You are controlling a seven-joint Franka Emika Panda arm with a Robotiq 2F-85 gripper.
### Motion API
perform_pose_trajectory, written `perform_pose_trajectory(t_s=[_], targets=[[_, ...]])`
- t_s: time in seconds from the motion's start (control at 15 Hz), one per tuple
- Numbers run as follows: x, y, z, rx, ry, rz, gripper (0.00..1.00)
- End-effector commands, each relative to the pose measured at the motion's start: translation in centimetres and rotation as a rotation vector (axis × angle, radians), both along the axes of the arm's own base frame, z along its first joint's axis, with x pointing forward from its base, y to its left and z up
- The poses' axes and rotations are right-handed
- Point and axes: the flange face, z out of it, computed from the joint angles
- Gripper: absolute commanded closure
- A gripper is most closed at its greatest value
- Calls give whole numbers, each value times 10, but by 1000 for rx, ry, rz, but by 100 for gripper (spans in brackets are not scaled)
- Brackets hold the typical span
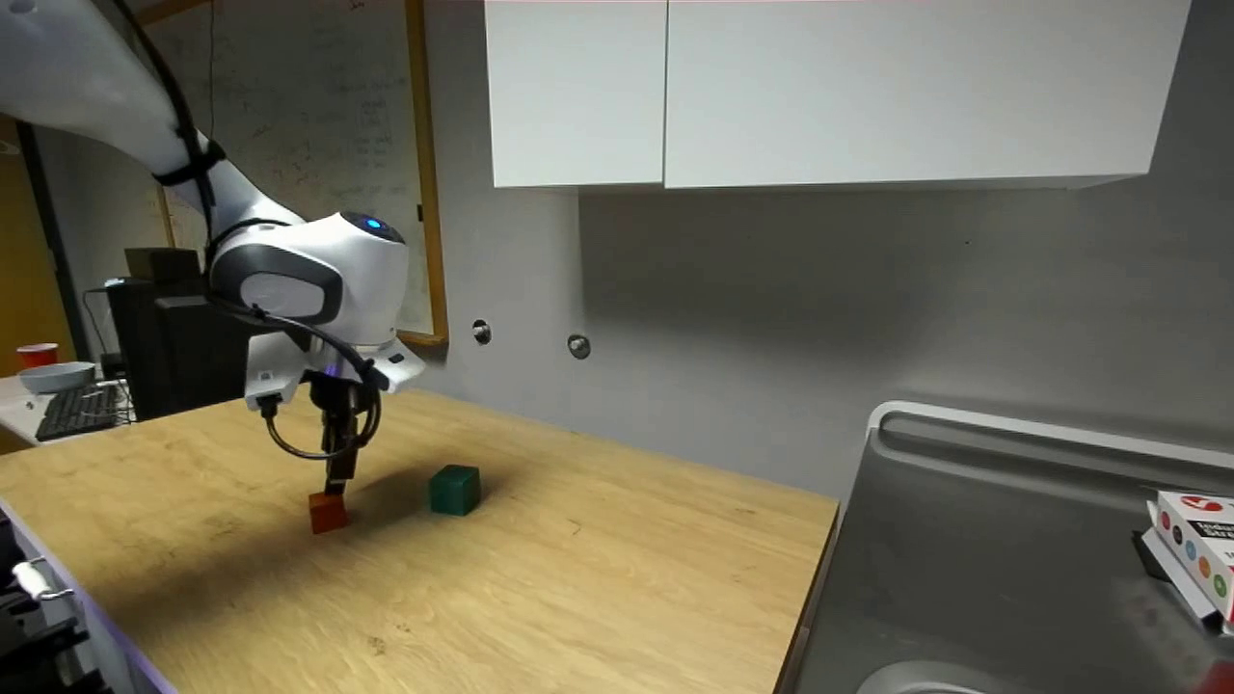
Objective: Place the orange block on the green one
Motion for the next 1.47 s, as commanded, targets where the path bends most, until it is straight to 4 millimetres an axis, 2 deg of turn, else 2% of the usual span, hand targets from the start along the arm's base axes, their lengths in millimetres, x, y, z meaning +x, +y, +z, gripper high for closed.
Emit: perform_pose_trajectory(t_s=[0.0, 0.2, 0.27, 0.33, 0.4, 0.8, 1.4], targets=[[-5, -1, -19, -1, 90, -102, 0], [-11, -2, -30, -12, 162, -157, 0], [-13, -2, -33, -14, 177, -171, 25], [-14, -3, -34, -17, 191, -185, 26], [-16, -3, -35, -17, 204, -196, 31], [-9, -7, -23, -52, 214, -215, 80], [31, -28, 43, -153, 127, -203, 82]])
